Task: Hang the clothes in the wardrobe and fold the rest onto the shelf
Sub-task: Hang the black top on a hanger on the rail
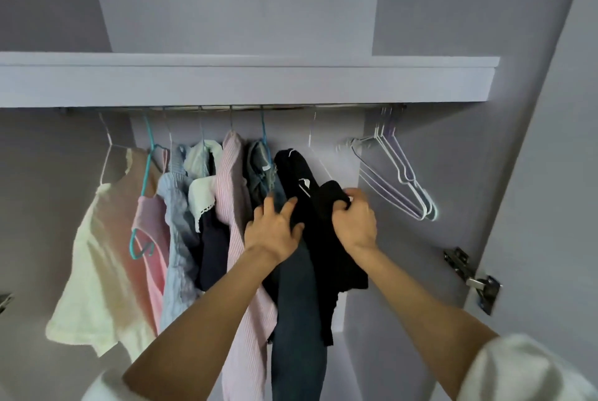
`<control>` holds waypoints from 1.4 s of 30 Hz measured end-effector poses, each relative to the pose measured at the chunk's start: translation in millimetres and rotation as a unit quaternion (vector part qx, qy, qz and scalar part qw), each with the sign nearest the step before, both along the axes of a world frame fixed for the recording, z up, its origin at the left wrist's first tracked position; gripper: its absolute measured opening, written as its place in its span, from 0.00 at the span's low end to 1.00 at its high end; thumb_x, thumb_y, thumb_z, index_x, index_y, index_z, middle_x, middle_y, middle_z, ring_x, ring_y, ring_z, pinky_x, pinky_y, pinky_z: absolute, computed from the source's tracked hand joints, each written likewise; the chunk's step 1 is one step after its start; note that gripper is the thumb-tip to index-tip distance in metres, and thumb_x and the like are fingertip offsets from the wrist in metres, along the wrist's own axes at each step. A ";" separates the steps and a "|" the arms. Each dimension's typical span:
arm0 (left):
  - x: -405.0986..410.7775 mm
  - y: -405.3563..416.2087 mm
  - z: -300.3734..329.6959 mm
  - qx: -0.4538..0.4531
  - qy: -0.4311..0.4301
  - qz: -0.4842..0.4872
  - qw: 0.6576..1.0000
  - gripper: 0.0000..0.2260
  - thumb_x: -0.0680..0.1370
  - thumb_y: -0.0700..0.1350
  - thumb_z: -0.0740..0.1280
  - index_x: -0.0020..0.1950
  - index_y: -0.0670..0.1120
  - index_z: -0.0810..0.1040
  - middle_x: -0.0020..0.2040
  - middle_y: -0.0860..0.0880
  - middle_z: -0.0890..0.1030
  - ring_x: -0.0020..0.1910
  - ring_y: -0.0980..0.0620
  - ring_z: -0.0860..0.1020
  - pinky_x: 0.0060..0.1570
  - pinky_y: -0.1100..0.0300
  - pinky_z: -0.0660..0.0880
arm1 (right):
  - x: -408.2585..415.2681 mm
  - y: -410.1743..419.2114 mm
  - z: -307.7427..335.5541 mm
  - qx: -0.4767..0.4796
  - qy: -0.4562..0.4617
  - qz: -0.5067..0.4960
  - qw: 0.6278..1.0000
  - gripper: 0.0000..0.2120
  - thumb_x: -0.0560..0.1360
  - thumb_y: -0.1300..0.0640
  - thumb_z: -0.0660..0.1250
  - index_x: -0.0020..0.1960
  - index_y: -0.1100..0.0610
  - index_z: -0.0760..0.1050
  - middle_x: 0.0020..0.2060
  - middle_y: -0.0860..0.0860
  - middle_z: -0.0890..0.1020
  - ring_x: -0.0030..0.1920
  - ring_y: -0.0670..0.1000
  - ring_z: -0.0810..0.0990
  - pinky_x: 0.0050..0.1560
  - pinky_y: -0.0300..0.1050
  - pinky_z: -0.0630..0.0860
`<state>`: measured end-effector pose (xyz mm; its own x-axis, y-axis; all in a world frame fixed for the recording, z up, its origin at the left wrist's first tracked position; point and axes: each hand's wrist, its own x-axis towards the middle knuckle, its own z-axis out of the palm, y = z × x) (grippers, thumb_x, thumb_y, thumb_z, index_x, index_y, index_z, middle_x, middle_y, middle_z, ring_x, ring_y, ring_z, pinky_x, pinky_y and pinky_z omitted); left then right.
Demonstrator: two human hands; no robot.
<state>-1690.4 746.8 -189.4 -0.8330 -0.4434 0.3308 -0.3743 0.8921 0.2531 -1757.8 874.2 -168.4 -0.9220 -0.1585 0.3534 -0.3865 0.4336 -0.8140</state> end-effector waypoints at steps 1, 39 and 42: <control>-4.1 -3.5 -4.6 0.003 -0.005 0.006 1.000 0.24 0.79 0.55 0.59 0.74 0.55 0.58 0.70 0.44 0.59 0.66 0.41 0.64 0.58 0.45 0.70 | -3.9 -10.2 -3.5 -0.001 0.025 0.001 1.000 0.15 0.77 0.61 0.56 0.62 0.57 0.68 0.46 0.59 0.80 0.48 0.61 0.78 0.44 0.47 0.71; 457.6 37.3 -41.6 0.141 0.089 0.391 0.905 0.14 0.79 0.45 0.63 0.64 0.46 0.76 0.63 0.47 0.76 0.58 0.44 0.77 0.58 0.54 0.72 | 334.2 -52.7 -64.3 0.127 0.035 0.585 0.800 0.12 0.77 0.64 0.60 0.59 0.61 0.76 0.55 0.53 0.81 0.54 0.54 0.78 0.54 0.40 0.69; 532.1 82.1 -59.1 0.152 0.106 0.508 0.841 0.13 0.78 0.44 0.64 0.62 0.45 0.77 0.61 0.46 0.77 0.57 0.44 0.77 0.59 0.56 0.71 | 394.9 -54.7 -86.8 0.152 0.020 0.685 0.712 0.12 0.77 0.64 0.60 0.58 0.60 0.77 0.52 0.54 0.82 0.51 0.55 0.80 0.53 0.42 0.71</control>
